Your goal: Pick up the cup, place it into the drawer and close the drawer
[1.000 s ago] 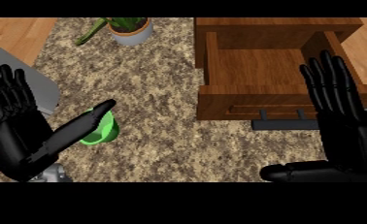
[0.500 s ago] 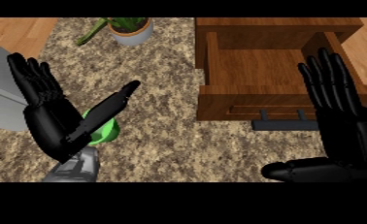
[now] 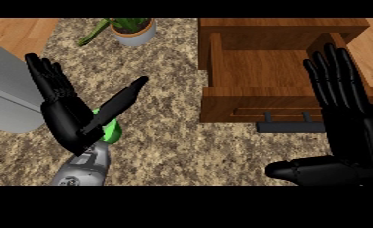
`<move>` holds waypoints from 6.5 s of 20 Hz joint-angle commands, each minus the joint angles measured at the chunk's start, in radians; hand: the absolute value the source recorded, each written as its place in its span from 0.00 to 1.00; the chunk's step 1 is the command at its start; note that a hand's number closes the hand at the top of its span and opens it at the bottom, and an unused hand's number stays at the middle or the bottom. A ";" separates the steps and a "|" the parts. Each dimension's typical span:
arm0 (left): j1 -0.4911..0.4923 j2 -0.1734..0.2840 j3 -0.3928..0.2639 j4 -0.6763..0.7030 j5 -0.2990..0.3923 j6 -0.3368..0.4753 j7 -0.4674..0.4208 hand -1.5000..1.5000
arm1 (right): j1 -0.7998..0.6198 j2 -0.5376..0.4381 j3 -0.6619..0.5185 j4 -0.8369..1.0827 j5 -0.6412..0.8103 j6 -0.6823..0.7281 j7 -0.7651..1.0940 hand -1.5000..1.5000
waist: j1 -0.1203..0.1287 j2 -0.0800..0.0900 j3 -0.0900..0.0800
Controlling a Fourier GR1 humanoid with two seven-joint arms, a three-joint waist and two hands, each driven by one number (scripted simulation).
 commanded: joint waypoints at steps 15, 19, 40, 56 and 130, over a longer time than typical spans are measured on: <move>0.262 0.000 -0.036 0.004 0.232 0.080 -0.194 0.00 | -0.025 0.000 -0.016 0.027 0.017 0.013 -0.024 0.00 | 0.004 0.000 0.000; 0.274 0.000 -0.088 0.102 0.367 0.171 -0.390 0.00 | -0.059 0.010 -0.017 0.066 0.019 0.002 -0.013 0.00 | 0.003 0.000 -0.001; 0.292 0.002 0.145 0.413 0.804 -0.155 -0.817 0.00 | 0.001 -0.048 -0.110 -0.047 -0.095 0.081 0.048 0.00 | 0.002 0.000 0.000; 0.219 0.000 0.130 0.667 0.984 -0.219 -1.037 0.00 | -0.004 0.003 -0.045 -0.006 -0.032 0.056 0.020 0.00 | 0.002 0.000 0.000; -0.325 0.158 0.049 0.374 0.774 -0.847 -0.450 1.00 | -0.058 -0.037 -0.123 0.026 -0.083 0.079 0.054 0.00 | -0.001 0.000 0.000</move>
